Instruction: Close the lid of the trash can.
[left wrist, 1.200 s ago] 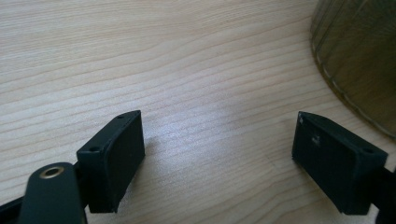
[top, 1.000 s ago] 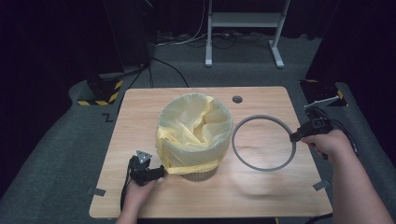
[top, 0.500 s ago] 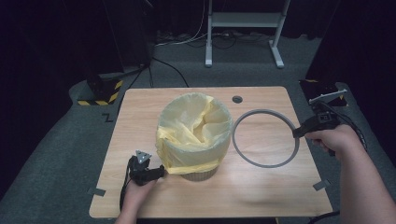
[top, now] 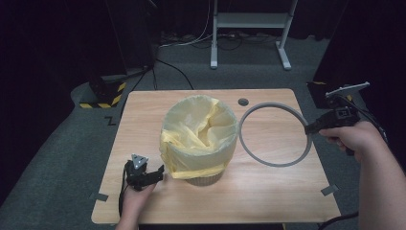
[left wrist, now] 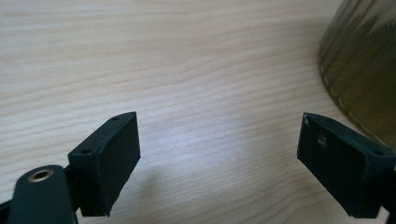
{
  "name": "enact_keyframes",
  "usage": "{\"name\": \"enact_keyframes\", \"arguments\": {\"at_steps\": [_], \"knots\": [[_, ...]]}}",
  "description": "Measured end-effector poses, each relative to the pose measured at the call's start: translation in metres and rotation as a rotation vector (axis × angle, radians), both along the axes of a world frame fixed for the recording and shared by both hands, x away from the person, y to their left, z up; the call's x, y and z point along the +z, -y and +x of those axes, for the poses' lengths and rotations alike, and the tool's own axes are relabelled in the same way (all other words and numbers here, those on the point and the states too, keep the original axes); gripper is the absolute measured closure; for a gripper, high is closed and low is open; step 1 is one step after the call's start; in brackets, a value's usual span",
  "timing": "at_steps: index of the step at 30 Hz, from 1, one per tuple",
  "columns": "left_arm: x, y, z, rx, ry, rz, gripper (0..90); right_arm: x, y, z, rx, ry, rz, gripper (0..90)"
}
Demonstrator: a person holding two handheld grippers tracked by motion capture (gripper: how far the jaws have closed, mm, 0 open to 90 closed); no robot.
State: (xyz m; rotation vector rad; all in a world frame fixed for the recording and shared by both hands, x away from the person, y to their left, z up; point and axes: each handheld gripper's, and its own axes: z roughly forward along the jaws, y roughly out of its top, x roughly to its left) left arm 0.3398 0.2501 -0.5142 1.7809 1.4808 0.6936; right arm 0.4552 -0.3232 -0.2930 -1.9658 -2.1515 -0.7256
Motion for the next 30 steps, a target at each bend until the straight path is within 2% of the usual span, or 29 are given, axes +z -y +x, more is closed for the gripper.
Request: {"name": "enact_keyframes", "arguments": {"at_steps": [2, 4, 5, 8, 11, 13, 21, 24, 30], "knots": [[0.005, -0.003, -0.003, 0.005, 0.033, -0.01, 13.6, 0.004, 0.0, -0.001, 0.008, 0.003, 0.002, 84.0], [0.012, -0.004, -0.005, 0.01, 0.054, 0.031, 14.0, 0.009, -0.001, -0.002, 0.004, 0.009, 0.0, 84.0], [0.015, -0.005, -0.006, 0.011, 0.065, 0.035, 14.0, 0.011, -0.001, -0.002, 0.003, 0.01, 0.004, 84.1], [0.022, -0.009, -0.01, 0.013, 0.09, 0.009, 14.0, 0.018, 0.0, -0.003, -0.001, 0.02, 0.006, 84.1], [0.03, -0.012, -0.014, 0.018, 0.135, -0.007, 13.9, 0.024, 0.0, -0.004, -0.011, 0.024, 0.014, 84.0], [0.035, -0.013, -0.016, 0.02, 0.164, 0.005, 13.9, 0.027, 0.001, -0.004, -0.01, 0.031, 0.011, 84.0], [0.054, -0.017, -0.028, 0.022, 0.281, -0.027, 14.0, 0.038, 0.0, -0.006, -0.01, 0.044, 0.012, 84.0], [0.061, -0.019, -0.034, 0.035, 0.338, -0.056, 14.0, 0.042, 0.0, -0.006, -0.01, 0.054, 0.018, 84.1], [0.077, -0.019, -0.046, 0.032, 0.468, -0.083, 14.0, 0.047, -0.002, -0.006, -0.006, 0.063, 0.02, 84.0]]}}
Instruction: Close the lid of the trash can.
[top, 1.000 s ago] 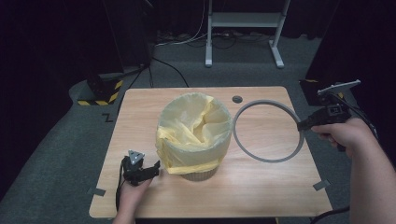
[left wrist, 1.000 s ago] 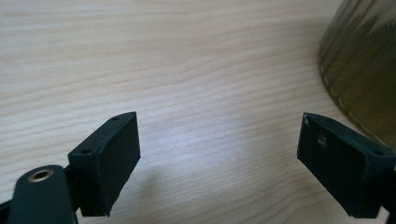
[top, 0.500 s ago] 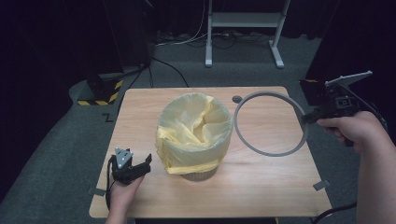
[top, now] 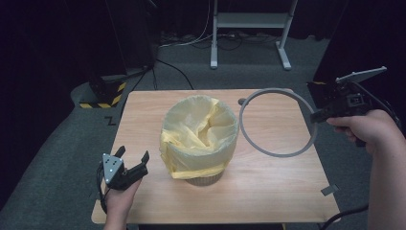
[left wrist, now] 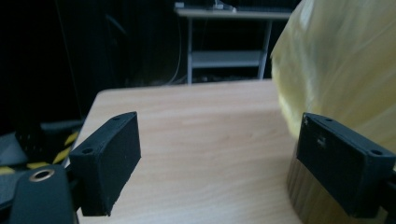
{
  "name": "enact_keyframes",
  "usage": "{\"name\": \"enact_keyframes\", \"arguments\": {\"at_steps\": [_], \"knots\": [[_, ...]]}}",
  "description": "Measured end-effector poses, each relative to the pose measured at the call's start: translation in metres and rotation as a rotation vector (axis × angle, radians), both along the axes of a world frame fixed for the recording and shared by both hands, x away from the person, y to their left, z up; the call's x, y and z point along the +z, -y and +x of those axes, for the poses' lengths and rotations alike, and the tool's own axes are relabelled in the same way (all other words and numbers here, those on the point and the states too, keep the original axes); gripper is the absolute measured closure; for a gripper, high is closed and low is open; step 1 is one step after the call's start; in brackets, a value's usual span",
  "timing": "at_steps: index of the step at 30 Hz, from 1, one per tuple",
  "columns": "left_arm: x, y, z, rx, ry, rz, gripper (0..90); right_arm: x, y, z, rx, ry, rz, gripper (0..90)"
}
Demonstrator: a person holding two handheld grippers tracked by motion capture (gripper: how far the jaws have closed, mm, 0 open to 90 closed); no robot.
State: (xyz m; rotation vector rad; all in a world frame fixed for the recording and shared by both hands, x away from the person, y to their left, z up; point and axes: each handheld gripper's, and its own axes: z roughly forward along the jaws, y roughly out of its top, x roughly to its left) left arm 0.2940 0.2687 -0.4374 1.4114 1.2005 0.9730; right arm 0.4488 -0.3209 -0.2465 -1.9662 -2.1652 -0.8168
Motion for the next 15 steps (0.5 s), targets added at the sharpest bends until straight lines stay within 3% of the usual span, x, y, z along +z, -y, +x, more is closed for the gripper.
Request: {"name": "enact_keyframes", "arguments": {"at_steps": [6, 10, 15], "knots": [[0.019, 0.002, -0.011, -0.009, 0.07, -0.032, 13.6, 0.007, -0.001, -0.001, 0.0, 0.011, -0.003, 84.0], [0.029, 0.008, -0.017, -0.017, 0.102, -0.005, 9.0, 0.013, -0.003, -0.002, 0.007, 0.018, -0.001, 84.1], [0.038, 0.013, -0.022, -0.033, 0.114, 0.024, 3.7, 0.019, -0.011, 0.0, 0.019, 0.024, -0.003, 84.0]]}}
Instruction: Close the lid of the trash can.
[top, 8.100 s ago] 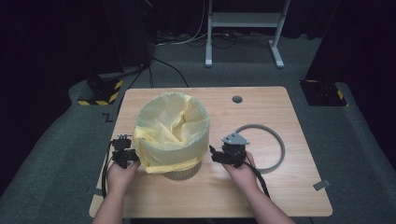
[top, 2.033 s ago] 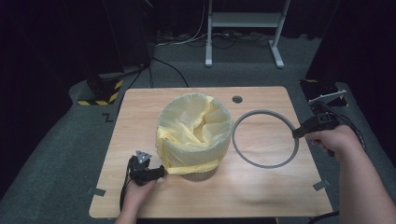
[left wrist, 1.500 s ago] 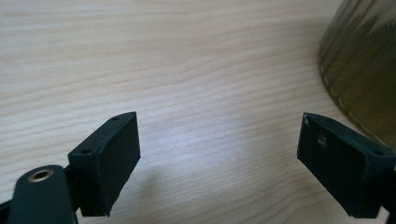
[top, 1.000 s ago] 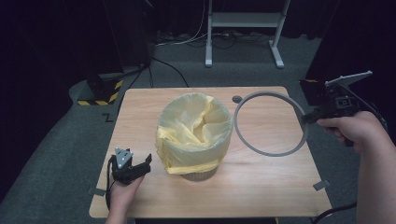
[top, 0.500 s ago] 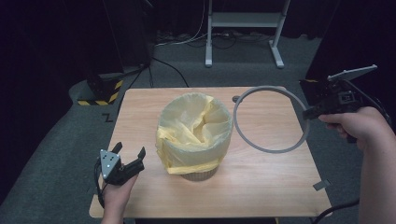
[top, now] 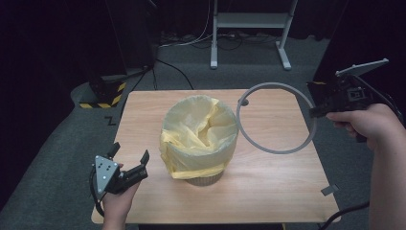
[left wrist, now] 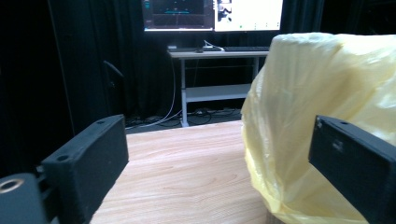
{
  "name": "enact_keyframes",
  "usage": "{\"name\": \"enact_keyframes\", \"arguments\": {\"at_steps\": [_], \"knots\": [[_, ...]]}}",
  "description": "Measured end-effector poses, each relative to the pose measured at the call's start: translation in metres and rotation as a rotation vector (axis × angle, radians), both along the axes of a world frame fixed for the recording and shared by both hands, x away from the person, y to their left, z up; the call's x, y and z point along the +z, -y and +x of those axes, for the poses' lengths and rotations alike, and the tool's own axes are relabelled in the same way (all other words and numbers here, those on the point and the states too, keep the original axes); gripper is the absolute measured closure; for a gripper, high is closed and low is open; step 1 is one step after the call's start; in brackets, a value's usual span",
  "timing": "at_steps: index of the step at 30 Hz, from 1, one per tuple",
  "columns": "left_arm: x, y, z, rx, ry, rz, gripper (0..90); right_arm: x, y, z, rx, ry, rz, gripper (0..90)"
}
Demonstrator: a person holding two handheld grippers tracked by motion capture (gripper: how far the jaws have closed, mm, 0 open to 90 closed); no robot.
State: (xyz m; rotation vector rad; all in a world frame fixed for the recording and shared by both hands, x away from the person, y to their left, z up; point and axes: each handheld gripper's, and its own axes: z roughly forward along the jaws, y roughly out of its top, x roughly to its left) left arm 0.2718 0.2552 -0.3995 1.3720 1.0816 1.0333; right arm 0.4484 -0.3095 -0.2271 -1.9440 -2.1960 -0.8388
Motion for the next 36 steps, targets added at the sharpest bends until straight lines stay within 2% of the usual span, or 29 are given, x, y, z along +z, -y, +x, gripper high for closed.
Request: {"name": "enact_keyframes", "arguments": {"at_steps": [4, 13, 17, 23, 26, 30, 32, 36], "knots": [[0.004, 0.001, -0.002, -0.001, 0.008, -0.01, 0.4, 0.004, -0.008, 0.002, 0.013, 0.004, -0.003, 84.0], [0.006, 0.006, -0.004, -0.007, 0.017, 0.007, 0.2, 0.014, -0.036, 0.009, 0.048, 0.01, -0.01, 84.0], [0.007, 0.008, -0.005, -0.009, 0.025, -0.001, 0.2, 0.017, -0.048, 0.012, 0.062, 0.011, -0.012, 84.0], [0.012, 0.011, -0.004, -0.041, 0.019, -0.012, 0.2, 0.017, -0.066, 0.015, 0.092, 0.014, -0.014, 84.0], [0.017, 0.013, -0.004, -0.051, 0.031, -0.009, 0.2, 0.018, -0.076, 0.016, 0.101, 0.012, -0.016, 84.0], [0.023, 0.013, -0.005, -0.083, 0.071, -0.025, 0.6, 0.019, -0.089, 0.018, 0.116, 0.018, -0.022, 84.0], [0.025, 0.012, -0.004, -0.085, 0.07, -0.031, 0.3, 0.02, -0.096, 0.019, 0.122, 0.014, -0.025, 84.0], [0.028, 0.014, 0.0, -0.077, 0.055, -0.008, 0.1, 0.022, -0.111, 0.021, 0.144, 0.017, -0.029, 84.0]]}}
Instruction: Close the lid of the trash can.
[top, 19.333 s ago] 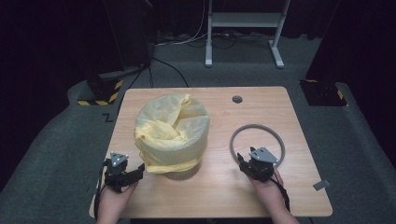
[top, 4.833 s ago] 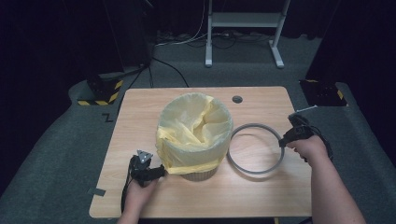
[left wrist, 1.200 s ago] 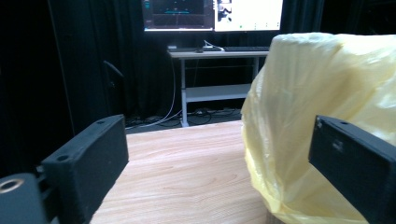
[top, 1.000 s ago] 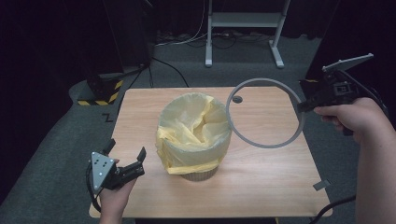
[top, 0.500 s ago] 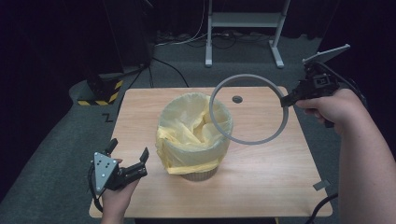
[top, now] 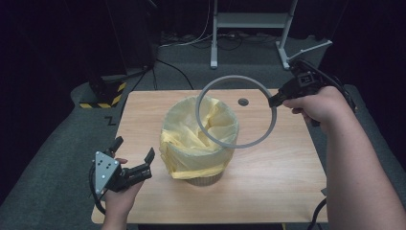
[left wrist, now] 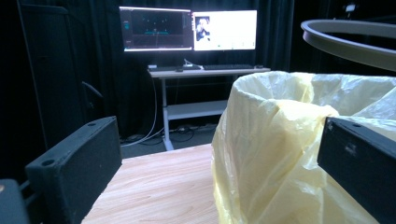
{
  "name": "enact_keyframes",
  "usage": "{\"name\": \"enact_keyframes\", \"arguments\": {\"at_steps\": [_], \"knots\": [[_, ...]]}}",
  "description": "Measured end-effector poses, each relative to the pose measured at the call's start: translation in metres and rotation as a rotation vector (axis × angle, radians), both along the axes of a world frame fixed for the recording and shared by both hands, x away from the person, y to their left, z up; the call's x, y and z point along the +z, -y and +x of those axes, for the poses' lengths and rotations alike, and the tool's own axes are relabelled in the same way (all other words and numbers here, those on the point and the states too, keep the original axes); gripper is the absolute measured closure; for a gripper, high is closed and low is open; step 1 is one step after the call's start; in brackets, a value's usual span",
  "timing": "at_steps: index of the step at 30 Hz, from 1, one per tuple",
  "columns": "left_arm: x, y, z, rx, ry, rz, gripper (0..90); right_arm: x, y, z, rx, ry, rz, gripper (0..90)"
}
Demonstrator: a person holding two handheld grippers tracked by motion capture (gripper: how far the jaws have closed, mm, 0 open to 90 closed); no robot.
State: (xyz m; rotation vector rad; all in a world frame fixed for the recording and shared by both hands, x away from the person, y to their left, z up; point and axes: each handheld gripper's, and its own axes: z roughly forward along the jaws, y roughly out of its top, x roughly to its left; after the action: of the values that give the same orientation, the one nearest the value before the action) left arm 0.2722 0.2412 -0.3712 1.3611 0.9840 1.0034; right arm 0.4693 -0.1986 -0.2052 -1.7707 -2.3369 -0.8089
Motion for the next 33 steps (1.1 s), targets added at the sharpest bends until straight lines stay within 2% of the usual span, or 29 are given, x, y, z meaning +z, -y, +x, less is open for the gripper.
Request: {"name": "enact_keyframes", "arguments": {"at_steps": [8, 16, 22, 33], "knots": [[0.004, 0.0, 0.0, -0.02, 0.0, -0.01, 0.5, -0.001, -0.032, 0.005, 0.048, -0.005, -0.004, 84.0], [0.007, -0.001, -0.003, -0.021, -0.003, 0.0, 0.6, -0.004, -0.059, 0.01, 0.094, -0.015, 0.005, 84.0], [0.01, -0.002, -0.003, -0.027, -0.003, 0.002, 0.6, -0.006, -0.07, 0.011, 0.11, -0.024, 0.004, 84.0], [0.018, 0.006, 0.0, -0.044, 0.011, 0.011, 0.6, -0.009, -0.074, 0.011, 0.115, -0.027, 0.005, 84.0]]}}
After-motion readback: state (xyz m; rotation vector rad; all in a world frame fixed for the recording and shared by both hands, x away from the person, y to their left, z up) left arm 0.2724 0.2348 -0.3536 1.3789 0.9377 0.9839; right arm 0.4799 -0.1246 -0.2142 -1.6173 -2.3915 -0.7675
